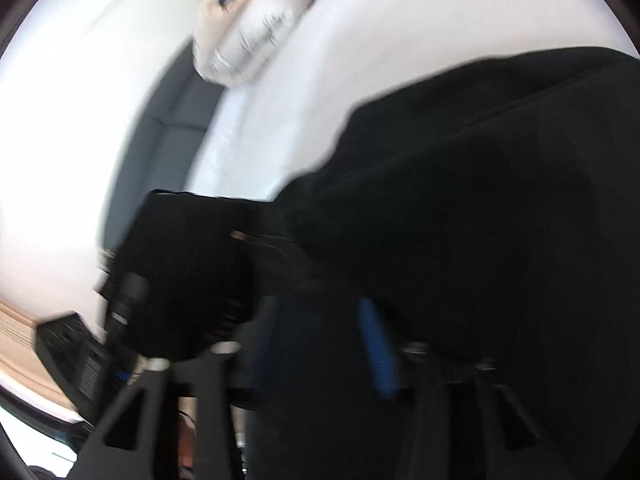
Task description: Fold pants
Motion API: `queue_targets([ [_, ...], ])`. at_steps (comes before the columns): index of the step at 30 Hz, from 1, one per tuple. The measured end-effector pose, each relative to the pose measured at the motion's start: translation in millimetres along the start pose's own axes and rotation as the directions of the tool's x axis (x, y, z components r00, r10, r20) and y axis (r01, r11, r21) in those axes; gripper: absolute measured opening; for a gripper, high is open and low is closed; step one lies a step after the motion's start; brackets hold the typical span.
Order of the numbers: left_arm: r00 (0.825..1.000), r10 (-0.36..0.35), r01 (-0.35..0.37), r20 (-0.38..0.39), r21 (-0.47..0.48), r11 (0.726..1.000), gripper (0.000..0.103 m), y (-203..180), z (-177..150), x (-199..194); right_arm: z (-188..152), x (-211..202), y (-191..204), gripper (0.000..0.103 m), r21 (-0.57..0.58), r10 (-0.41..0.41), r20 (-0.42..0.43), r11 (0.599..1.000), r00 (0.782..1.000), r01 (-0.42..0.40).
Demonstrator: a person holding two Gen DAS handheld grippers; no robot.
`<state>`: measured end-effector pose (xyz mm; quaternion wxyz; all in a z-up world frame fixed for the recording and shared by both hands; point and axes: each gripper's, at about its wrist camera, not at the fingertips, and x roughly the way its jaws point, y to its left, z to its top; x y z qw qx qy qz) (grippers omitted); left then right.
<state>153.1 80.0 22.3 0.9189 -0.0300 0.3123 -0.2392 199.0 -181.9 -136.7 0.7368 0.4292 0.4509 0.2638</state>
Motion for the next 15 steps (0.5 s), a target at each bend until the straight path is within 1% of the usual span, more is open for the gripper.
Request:
queue_targets([
  [1,1.000,-0.014,0.015,-0.025,0.044,0.999,0.014,-18,-3,11,1,-12,-2,0.074,0.008,0.022,0.023,1.000,0.999,-0.022],
  [3,0.996,-0.025,0.037,-0.086,0.138,0.990,0.014,-52,-20,37,5,-29,-12,0.074,0.044,0.061,0.043,0.997,0.997,-0.063],
  [5,0.988,0.010,0.028,-0.152,0.245,0.969,0.014,-82,-40,61,9,-45,-29,0.076,0.103,0.099,0.067,0.989,0.993,-0.106],
  [6,0.984,0.022,0.030,-0.179,0.285,0.958,0.014,-94,-54,68,10,-56,-41,0.076,0.137,0.108,0.090,0.983,0.990,-0.120],
  [7,0.979,0.025,0.041,-0.201,0.317,0.948,0.014,-105,-62,75,10,-60,-46,0.076,0.143,0.108,0.096,0.982,0.990,-0.121],
  [9,0.975,0.032,0.055,-0.221,0.377,0.924,0.014,-125,-76,83,9,-64,-49,0.075,0.124,0.094,0.073,0.987,0.993,-0.102],
  [10,0.975,0.039,0.055,-0.217,0.412,0.909,0.014,-135,-81,84,8,-63,-47,0.075,0.105,0.079,0.057,0.991,0.995,-0.085],
  [12,0.979,0.054,0.047,-0.199,0.467,0.883,0.014,-151,-85,88,8,-56,-38,0.075,0.043,0.010,0.013,0.999,1.000,-0.011],
  [14,0.978,0.054,0.047,-0.200,0.470,0.882,0.014,-158,-83,91,8,-49,-31,0.070,0.007,-0.052,-0.012,0.999,0.999,0.052],
  [15,0.978,0.054,0.047,-0.202,0.467,0.883,0.014,-159,-84,92,10,-47,-32,0.063,0.006,-0.066,-0.015,0.998,0.998,0.066],
])
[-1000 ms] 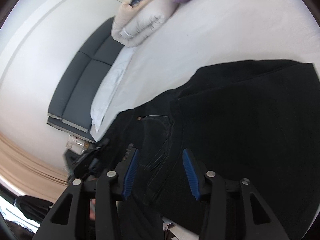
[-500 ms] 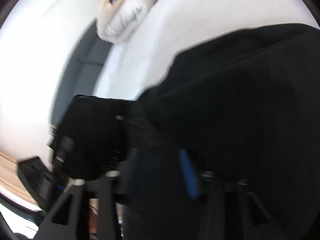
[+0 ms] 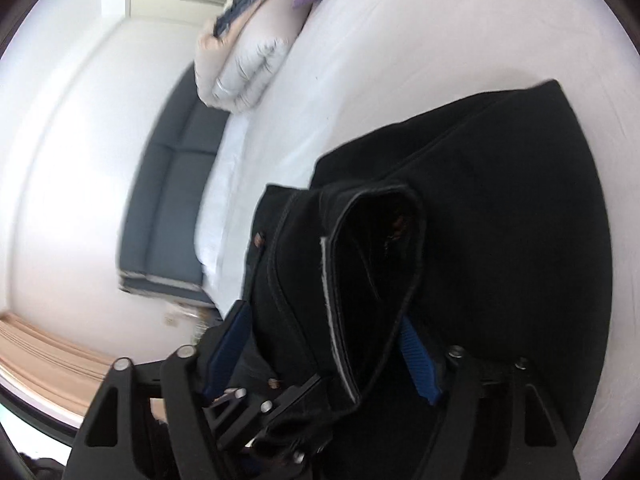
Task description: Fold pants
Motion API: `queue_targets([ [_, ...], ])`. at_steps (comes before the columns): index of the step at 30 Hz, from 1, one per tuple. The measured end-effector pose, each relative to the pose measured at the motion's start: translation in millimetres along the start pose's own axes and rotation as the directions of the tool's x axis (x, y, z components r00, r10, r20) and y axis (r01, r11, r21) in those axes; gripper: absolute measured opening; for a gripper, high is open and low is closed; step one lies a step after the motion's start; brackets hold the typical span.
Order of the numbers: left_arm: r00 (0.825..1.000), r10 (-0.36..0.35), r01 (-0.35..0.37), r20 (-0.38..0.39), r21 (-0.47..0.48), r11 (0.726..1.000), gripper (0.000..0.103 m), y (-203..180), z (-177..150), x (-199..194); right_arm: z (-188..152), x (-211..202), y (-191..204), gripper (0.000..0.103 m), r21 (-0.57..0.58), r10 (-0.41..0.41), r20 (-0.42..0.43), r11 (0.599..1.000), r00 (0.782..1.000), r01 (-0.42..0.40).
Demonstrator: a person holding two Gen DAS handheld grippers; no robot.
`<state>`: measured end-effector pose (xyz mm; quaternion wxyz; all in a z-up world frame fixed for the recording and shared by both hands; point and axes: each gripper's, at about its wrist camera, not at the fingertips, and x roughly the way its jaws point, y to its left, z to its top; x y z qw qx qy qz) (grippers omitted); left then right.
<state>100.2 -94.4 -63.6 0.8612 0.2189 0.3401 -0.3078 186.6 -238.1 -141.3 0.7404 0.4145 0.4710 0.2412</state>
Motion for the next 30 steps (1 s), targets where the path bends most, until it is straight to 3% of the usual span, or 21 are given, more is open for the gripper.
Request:
queue_targets([
  [4,1.000,-0.013,0.013,-0.006,-0.004,1.000,0.014,-10,-1,0,-1,-7,-16,0.023,0.031,-0.028,0.001,0.999,1.000,0.028],
  [8,1.000,-0.031,0.031,0.000,0.018,0.999,0.014,-22,7,6,-3,-16,-14,0.013,-0.019,-0.064,0.027,0.998,0.998,0.064],
  [12,0.998,-0.067,0.066,0.016,0.033,0.997,0.014,-28,20,9,5,-31,-4,0.012,-0.068,-0.086,0.048,0.994,0.995,0.089],
  [21,0.995,-0.102,0.100,0.015,0.108,0.989,0.014,-60,52,31,22,-64,-26,0.012,-0.076,-0.124,0.064,0.989,0.990,0.129],
  [30,0.996,-0.092,0.090,0.003,0.157,0.984,0.014,-94,43,46,23,-70,-52,0.012,-0.039,-0.123,0.073,0.991,0.990,0.126],
])
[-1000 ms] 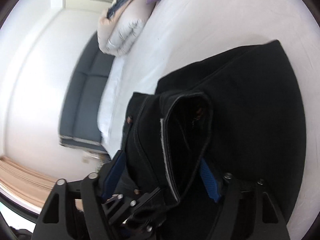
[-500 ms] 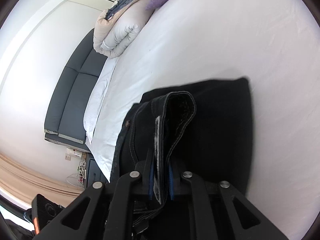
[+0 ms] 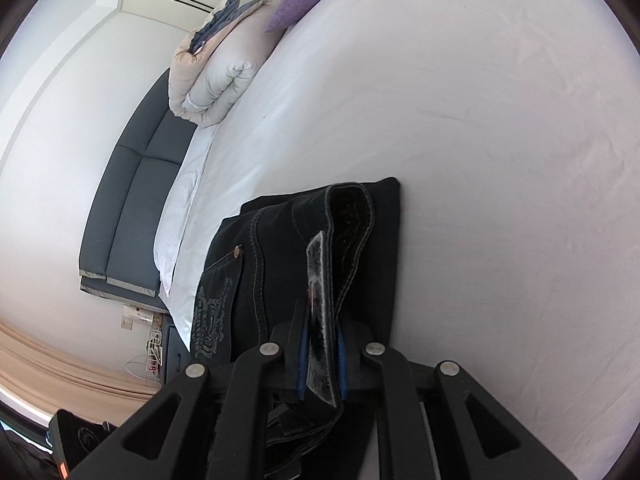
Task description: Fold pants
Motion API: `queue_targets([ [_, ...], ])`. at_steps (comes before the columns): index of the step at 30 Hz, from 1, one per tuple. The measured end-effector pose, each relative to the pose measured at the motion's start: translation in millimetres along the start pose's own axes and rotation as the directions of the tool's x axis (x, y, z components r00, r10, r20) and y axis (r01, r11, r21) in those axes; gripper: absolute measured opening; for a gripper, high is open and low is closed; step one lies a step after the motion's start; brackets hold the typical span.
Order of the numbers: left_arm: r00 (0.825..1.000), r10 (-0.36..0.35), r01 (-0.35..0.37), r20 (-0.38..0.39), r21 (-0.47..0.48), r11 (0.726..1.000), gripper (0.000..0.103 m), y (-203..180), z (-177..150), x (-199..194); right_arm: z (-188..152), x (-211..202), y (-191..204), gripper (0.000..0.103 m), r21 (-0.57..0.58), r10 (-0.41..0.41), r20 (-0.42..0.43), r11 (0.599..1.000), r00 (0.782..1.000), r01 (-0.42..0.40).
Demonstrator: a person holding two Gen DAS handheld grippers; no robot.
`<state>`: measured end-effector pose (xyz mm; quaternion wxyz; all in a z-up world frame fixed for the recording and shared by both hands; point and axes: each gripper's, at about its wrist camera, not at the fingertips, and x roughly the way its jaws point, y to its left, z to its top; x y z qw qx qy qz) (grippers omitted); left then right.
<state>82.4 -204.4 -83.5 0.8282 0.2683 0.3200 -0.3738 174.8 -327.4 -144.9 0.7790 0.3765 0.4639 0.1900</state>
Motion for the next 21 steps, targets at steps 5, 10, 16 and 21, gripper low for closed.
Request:
queue_targets([
  [5,1.000,-0.019,0.018,-0.017,-0.043,0.999,0.019,-4,-2,1,-3,6,-18,0.010,0.040,0.082,0.008,0.996,0.997,-0.083],
  [10,0.999,-0.035,0.032,-0.036,-0.067,0.997,0.026,-5,-3,-8,-5,3,-21,0.011,0.067,0.104,0.025,0.992,0.994,-0.106],
  [16,0.995,-0.092,0.085,-0.047,-0.129,0.988,0.053,0,-13,-23,-12,-2,-23,0.014,0.090,0.100,0.052,0.990,0.994,-0.104],
  [21,0.993,-0.113,0.105,-0.037,-0.161,0.981,0.053,5,-16,-40,-20,-16,-26,0.020,0.117,0.068,0.092,0.990,0.993,-0.078],
])
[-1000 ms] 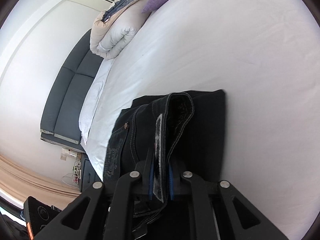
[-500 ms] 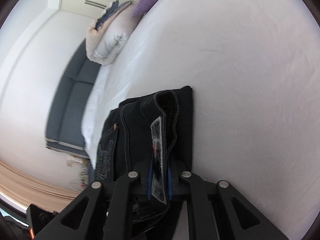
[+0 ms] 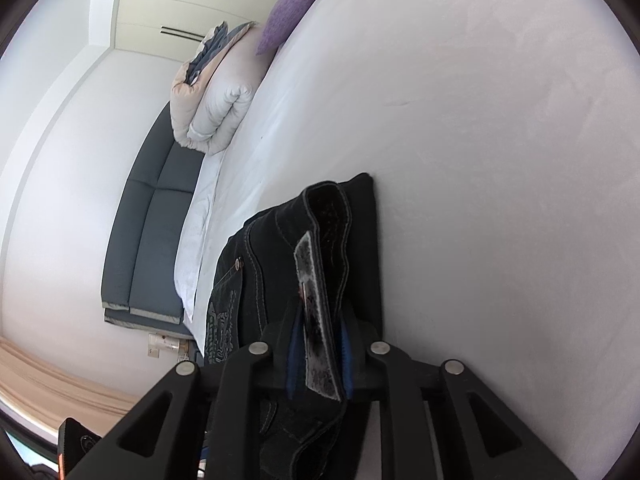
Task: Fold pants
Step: 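Open the left gripper and lift it off the folded jeans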
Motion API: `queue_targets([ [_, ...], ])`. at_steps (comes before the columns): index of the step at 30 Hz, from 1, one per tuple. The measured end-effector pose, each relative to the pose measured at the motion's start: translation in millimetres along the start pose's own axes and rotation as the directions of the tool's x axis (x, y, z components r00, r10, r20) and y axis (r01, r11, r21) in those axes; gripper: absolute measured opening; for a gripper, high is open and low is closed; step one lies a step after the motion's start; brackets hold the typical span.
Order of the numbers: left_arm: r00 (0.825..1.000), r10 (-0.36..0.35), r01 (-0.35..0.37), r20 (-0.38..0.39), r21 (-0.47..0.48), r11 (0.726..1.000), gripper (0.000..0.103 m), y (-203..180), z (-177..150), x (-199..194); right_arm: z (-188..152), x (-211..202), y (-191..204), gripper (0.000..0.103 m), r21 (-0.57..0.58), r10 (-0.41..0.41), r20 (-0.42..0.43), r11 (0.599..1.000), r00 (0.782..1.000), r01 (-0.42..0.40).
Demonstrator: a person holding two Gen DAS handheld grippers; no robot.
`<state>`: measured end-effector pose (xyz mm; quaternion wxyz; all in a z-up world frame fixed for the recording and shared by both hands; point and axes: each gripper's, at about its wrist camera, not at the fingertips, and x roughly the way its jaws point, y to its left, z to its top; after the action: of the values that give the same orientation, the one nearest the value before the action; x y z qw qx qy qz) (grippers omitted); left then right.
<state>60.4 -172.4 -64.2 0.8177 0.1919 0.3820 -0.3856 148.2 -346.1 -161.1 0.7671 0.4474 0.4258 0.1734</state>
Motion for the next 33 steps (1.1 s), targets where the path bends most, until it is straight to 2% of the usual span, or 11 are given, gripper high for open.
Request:
queue_targets([
  [6,1.000,-0.006,0.007,0.018,-0.047,0.999,0.053,30,-12,-12,-8,-35,8,0.031,0.016,-0.096,0.095,0.995,0.991,0.095],
  [7,1.000,-0.008,0.009,0.019,-0.059,0.998,0.053,34,-22,-11,-9,-39,9,0.031,0.019,-0.097,0.102,0.995,0.990,0.095],
  [14,0.999,0.016,-0.009,0.037,-0.180,0.984,0.053,77,-28,-55,-27,-53,40,0.031,-0.059,-0.090,0.124,0.993,0.988,0.098],
  [18,0.994,0.086,-0.066,0.061,-0.272,0.960,0.063,114,-36,-77,-36,-51,56,0.031,-0.100,-0.062,0.108,0.992,0.992,0.073],
  [22,0.994,0.107,-0.088,0.036,-0.352,0.932,0.063,145,-51,-81,-40,-53,56,0.031,-0.073,-0.040,0.103,0.996,0.994,0.047],
  [26,0.994,0.108,-0.092,0.025,-0.349,0.933,0.063,149,-58,-76,-46,-53,54,0.031,-0.055,-0.075,0.071,0.995,0.995,0.079],
  [29,0.996,0.080,-0.065,0.033,-0.317,0.946,0.063,142,-57,-70,-54,-52,49,0.031,-0.015,-0.067,0.036,0.998,0.997,0.068],
  [33,0.997,0.005,0.010,0.082,-0.184,0.983,0.063,112,-52,-67,-61,-54,41,0.031,0.045,-0.080,0.012,0.996,0.997,0.080],
])
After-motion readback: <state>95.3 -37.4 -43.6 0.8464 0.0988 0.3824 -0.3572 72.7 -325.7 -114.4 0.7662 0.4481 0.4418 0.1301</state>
